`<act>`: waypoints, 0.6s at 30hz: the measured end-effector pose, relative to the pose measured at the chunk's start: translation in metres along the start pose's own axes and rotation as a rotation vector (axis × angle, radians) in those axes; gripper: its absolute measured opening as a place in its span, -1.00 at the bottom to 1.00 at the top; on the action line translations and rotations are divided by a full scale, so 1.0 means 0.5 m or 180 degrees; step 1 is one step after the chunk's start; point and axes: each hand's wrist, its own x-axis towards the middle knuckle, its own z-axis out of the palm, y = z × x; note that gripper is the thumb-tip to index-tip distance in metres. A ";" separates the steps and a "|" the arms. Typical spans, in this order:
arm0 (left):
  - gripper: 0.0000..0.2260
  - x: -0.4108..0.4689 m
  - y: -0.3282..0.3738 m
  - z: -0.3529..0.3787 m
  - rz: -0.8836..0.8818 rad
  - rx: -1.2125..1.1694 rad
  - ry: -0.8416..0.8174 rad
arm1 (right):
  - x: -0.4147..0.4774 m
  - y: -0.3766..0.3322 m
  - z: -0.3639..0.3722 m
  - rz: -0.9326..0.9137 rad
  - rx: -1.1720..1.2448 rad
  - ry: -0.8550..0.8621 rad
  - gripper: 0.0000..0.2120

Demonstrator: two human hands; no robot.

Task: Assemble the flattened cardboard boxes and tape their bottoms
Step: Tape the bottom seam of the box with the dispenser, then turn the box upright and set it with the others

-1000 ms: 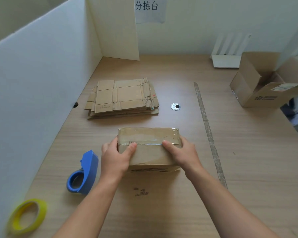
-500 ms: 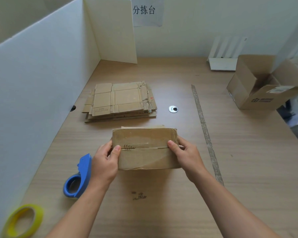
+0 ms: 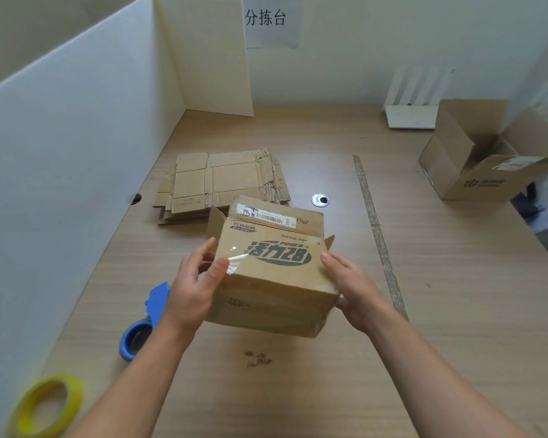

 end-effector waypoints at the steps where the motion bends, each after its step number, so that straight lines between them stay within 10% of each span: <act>1: -0.36 0.001 -0.003 0.001 -0.0046 0.0112 0.0000 | -0.002 0.001 0.001 -0.0056 0.0033 0.0049 -0.77; 18: -0.57 -0.017 -0.103 -0.002 -0.0622 -0.0052 -0.0232 | -0.005 0.031 -0.021 -0.0004 0.0233 0.0200 -0.51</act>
